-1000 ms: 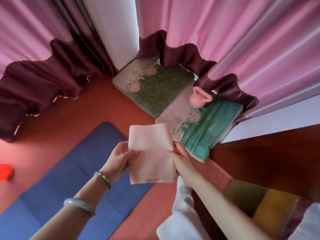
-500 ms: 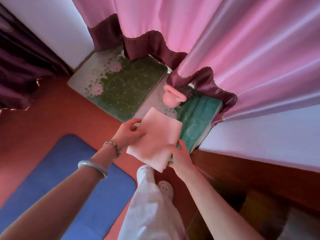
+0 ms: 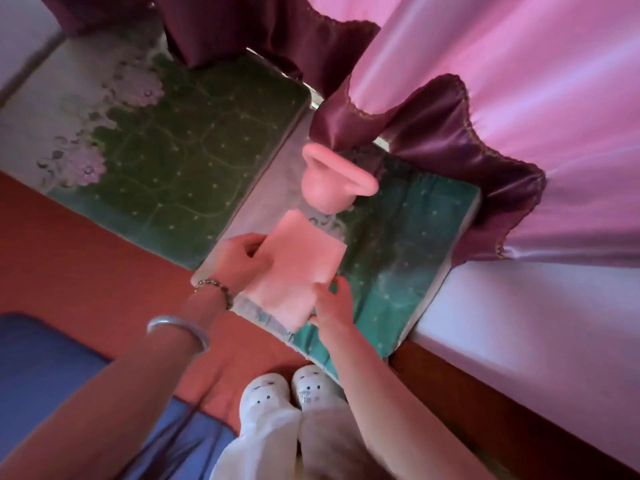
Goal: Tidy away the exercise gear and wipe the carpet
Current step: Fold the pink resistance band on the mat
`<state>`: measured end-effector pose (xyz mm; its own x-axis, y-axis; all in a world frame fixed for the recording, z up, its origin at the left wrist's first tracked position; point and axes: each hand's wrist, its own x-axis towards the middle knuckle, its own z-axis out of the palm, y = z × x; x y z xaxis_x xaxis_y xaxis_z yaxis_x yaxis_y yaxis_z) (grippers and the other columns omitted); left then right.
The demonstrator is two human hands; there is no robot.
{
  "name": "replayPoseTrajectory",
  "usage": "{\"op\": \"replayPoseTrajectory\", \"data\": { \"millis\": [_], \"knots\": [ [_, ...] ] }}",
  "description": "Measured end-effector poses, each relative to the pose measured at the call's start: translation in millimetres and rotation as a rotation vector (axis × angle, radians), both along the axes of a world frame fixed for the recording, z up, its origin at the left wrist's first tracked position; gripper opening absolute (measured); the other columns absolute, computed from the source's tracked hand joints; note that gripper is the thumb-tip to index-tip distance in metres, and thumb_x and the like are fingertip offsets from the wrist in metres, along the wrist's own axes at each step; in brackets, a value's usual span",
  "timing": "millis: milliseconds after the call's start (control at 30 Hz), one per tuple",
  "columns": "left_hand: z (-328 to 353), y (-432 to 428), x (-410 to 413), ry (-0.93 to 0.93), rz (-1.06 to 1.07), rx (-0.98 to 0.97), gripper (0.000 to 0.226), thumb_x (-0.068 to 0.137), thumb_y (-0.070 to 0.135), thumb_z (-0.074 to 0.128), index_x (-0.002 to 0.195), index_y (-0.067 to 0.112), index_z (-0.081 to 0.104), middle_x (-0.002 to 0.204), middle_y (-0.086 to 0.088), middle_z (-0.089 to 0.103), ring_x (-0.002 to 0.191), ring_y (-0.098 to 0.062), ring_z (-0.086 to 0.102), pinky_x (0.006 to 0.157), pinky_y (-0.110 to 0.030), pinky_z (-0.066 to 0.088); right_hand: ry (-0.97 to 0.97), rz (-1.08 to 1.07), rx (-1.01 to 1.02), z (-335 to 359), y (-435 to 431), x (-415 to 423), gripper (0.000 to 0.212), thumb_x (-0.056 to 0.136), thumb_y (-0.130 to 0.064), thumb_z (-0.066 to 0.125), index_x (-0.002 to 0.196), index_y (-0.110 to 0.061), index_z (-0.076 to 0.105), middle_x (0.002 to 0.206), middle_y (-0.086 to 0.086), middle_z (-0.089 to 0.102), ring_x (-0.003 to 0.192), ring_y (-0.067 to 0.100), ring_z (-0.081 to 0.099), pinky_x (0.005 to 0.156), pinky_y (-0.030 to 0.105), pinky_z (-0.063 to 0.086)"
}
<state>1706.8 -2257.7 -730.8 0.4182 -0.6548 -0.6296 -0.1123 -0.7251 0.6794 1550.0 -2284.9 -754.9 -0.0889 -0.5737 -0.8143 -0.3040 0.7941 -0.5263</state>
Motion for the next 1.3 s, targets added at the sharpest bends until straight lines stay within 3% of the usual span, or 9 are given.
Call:
{"op": "replayPoseTrajectory", "data": {
  "millis": [233, 400, 533, 667, 733, 867, 1000, 1100, 1300],
  "knots": [
    [-116.9, -13.5, 4.3, -0.058, -0.035, 0.040, 0.035, 0.074, 0.017, 0.066, 0.108, 0.014, 0.068, 0.099, -0.004, 0.070, 0.085, -0.012, 0.058, 0.071, -0.016, 0.040, 0.035, -0.013, 0.028, -142.6, -14.6, -2.7, 0.018, 0.056, -0.025, 0.055, 0.072, -0.019, 0.052, 0.088, 0.014, 0.065, 0.086, 0.033, 0.064, 0.078, 0.055, 0.055],
    [-131.4, -14.1, -2.9, -0.105, 0.027, 0.094, 0.045, 0.072, 0.017, 0.074, 0.116, 0.017, 0.062, 0.108, -0.006, 0.067, 0.098, -0.024, 0.061, 0.087, -0.035, 0.048, 0.002, -0.032, 0.090, -109.2, -22.5, -1.2, 0.012, 0.074, -0.007, 0.064, 0.075, -0.012, 0.053, 0.079, 0.012, 0.060, 0.077, 0.026, 0.058, 0.069, 0.044, 0.052],
    [-94.6, -8.9, 0.3, -0.152, 0.153, 0.103, 0.053, 0.076, 0.015, 0.074, 0.124, 0.012, 0.051, 0.115, -0.005, 0.059, 0.103, -0.022, 0.055, 0.089, -0.035, 0.046, 0.042, 0.070, 0.210, -56.0, -25.7, -10.5, 0.037, 0.083, 0.001, 0.061, 0.113, -0.012, 0.045, 0.087, 0.007, 0.051, 0.075, 0.021, 0.052, 0.083, 0.047, 0.051],
    [-15.1, 4.1, 8.2, -0.098, 0.218, 0.039, 0.051, 0.076, 0.016, 0.074, 0.123, 0.014, 0.053, 0.112, -0.002, 0.059, 0.100, -0.018, 0.055, 0.088, -0.033, 0.046, 0.015, 0.235, 0.142, 30.0, -29.4, -12.5, 0.053, 0.081, 0.003, 0.064, 0.127, -0.010, 0.043, 0.105, 0.010, 0.055, 0.083, 0.015, 0.056, 0.088, 0.037, 0.048],
    [40.1, 11.6, 10.9, -0.069, 0.249, -0.034, 0.049, 0.076, 0.013, 0.075, 0.120, 0.014, 0.054, 0.109, 0.000, 0.059, 0.098, -0.015, 0.055, 0.089, -0.034, 0.047, -0.040, 0.281, 0.106, 89.6, -33.8, -7.8, 0.047, 0.080, 0.003, 0.065, 0.120, -0.013, 0.047, 0.111, 0.010, 0.055, 0.097, 0.018, 0.057, 0.083, 0.030, 0.048],
    [176.1, 32.2, 21.1, -0.037, 0.325, -0.162, 0.048, 0.073, 0.008, 0.077, 0.113, 0.021, 0.054, 0.106, 0.006, 0.060, 0.095, -0.011, 0.056, 0.087, -0.031, 0.048, -0.148, 0.421, 0.046, 224.8, -42.7, 10.7, 0.044, 0.081, 0.012, 0.059, 0.118, -0.011, 0.048, 0.103, 0.005, 0.059, 0.090, 0.010, 0.058, 0.068, 0.015, 0.046],
    [331.7, 61.7, 41.8, -0.070, 0.450, -0.313, 0.053, 0.072, 0.006, 0.078, 0.118, 0.016, 0.053, 0.111, -0.001, 0.061, 0.097, -0.011, 0.056, 0.080, -0.014, 0.046, -0.234, 0.621, -0.091, 359.9, -47.0, 35.2, 0.045, 0.079, 0.011, 0.062, 0.108, -0.022, 0.053, 0.117, 0.012, 0.057, 0.101, 0.018, 0.057, 0.064, 0.007, 0.046],
    [437.3, 99.1, 57.3, -0.129, 0.528, -0.425, 0.056, 0.066, 0.020, 0.081, 0.114, 0.026, 0.053, 0.111, -0.001, 0.062, 0.099, -0.016, 0.059, 0.085, -0.025, 0.048, -0.327, 0.753, -0.221, 455.7, -53.0, 56.5, 0.058, 0.075, 0.012, 0.066, 0.120, -0.021, 0.052, 0.115, 0.007, 0.056, 0.103, 0.016, 0.058, 0.072, 0.011, 0.047],
    [606.2, 191.4, 46.0, -0.277, 0.846, -0.545, 0.062, 0.069, 0.008, 0.079, 0.122, 0.016, 0.047, 0.113, -0.005, 0.059, 0.090, -0.005, 0.057, 0.080, -0.016, 0.048, -0.451, 1.058, -0.363, 594.8, -21.8, 64.3, 0.067, 0.077, 0.009, 0.068, 0.133, -0.019, 0.044, 0.131, 0.008, 0.051, 0.115, 0.019, 0.051, 0.088, 0.026, 0.041]
  ]
}}
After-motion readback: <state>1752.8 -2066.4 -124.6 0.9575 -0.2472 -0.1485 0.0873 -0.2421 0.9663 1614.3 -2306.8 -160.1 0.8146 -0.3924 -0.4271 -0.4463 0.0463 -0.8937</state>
